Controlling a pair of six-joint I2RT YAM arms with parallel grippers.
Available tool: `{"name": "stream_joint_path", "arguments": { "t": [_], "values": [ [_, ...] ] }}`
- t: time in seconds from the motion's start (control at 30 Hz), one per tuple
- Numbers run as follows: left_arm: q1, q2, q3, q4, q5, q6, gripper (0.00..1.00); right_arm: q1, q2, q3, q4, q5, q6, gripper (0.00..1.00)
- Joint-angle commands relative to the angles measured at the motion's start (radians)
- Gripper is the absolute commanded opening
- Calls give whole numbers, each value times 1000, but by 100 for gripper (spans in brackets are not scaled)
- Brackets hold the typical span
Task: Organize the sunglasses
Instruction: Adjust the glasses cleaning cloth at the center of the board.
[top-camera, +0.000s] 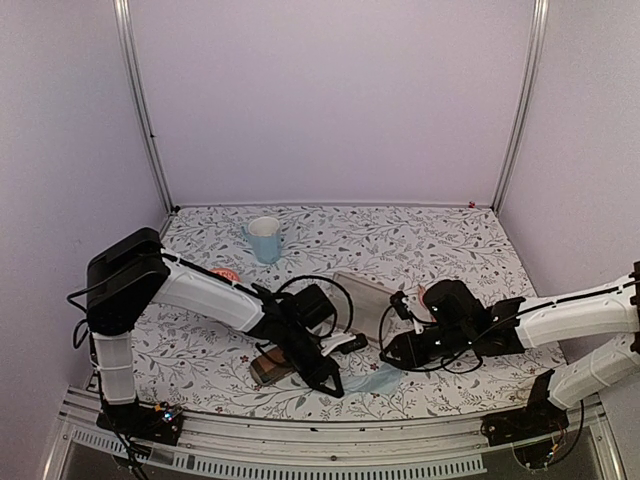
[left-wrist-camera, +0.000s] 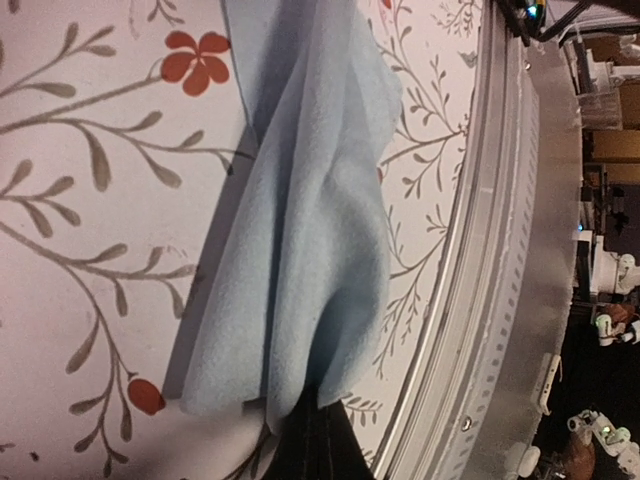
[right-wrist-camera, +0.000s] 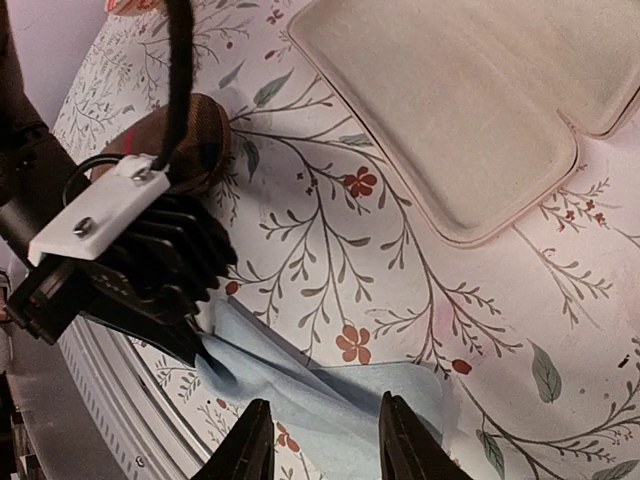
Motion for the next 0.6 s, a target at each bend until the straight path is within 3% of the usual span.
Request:
{"name": "stream_joint_path", "arguments": {
  "t": [0.0, 0.57],
  "values": [
    [-3, 14, 37, -9, -18, 4, 0, 6, -81, -13, -91, 33, -26, 37],
    [36, 4, 59, 46, 5, -41, 0, 204, 4, 14, -244, 160, 45, 38]
  ]
}}
